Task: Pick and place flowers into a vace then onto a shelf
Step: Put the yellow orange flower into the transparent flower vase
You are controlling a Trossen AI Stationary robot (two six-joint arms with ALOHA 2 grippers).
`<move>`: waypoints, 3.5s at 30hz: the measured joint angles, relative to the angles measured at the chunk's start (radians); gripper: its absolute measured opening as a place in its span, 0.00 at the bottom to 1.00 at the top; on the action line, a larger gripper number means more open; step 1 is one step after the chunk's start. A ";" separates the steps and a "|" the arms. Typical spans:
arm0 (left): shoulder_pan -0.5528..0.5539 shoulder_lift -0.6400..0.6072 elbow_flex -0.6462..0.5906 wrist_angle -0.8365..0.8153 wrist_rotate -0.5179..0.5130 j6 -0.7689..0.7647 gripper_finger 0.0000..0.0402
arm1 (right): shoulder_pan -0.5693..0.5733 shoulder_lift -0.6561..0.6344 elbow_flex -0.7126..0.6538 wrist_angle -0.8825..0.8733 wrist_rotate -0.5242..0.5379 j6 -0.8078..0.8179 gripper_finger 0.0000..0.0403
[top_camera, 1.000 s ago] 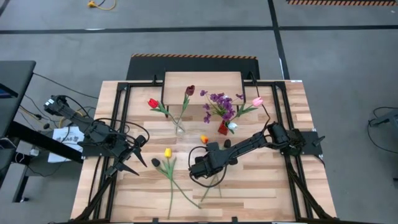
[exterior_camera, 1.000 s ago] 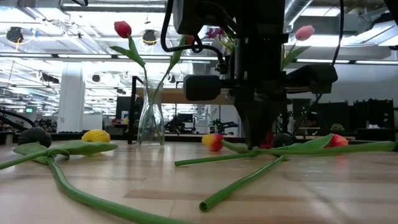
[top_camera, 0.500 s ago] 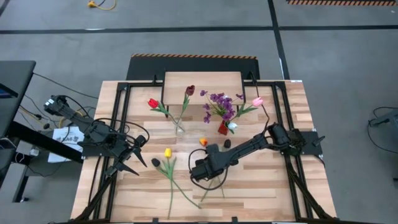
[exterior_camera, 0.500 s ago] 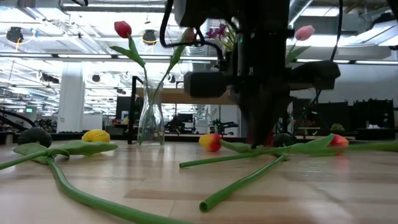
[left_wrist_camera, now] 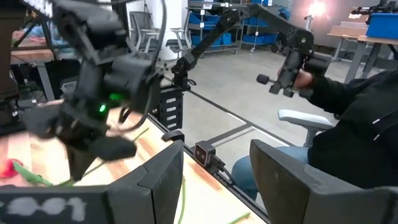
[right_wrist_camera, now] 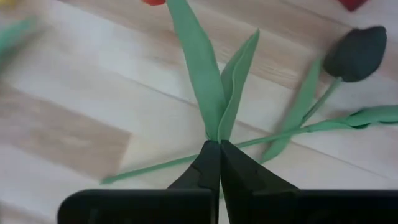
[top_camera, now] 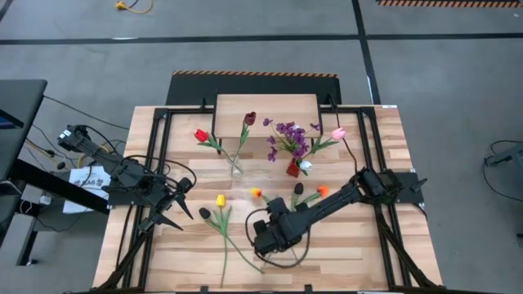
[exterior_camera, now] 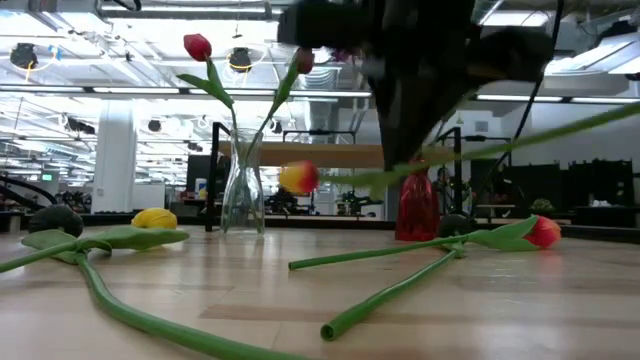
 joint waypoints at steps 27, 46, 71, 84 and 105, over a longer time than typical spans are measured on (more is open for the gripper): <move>0.000 -0.120 0.000 -0.106 0.000 -0.003 0.44 | 0.247 0.000 0.102 -0.111 0.653 0.268 0.00; 0.000 0.038 0.000 0.025 -0.134 0.015 0.44 | 0.127 0.000 0.102 0.973 0.839 -0.986 0.00; 0.000 0.114 0.000 0.276 -0.236 0.157 0.44 | 0.031 0.000 0.102 1.352 0.479 -1.422 0.00; 0.000 0.114 0.000 0.292 -0.298 0.170 0.44 | 0.025 0.000 0.102 1.353 0.454 -1.422 0.00; 0.000 0.114 0.000 0.305 -0.287 0.165 0.04 | 0.023 0.001 0.102 1.318 0.428 -1.423 0.00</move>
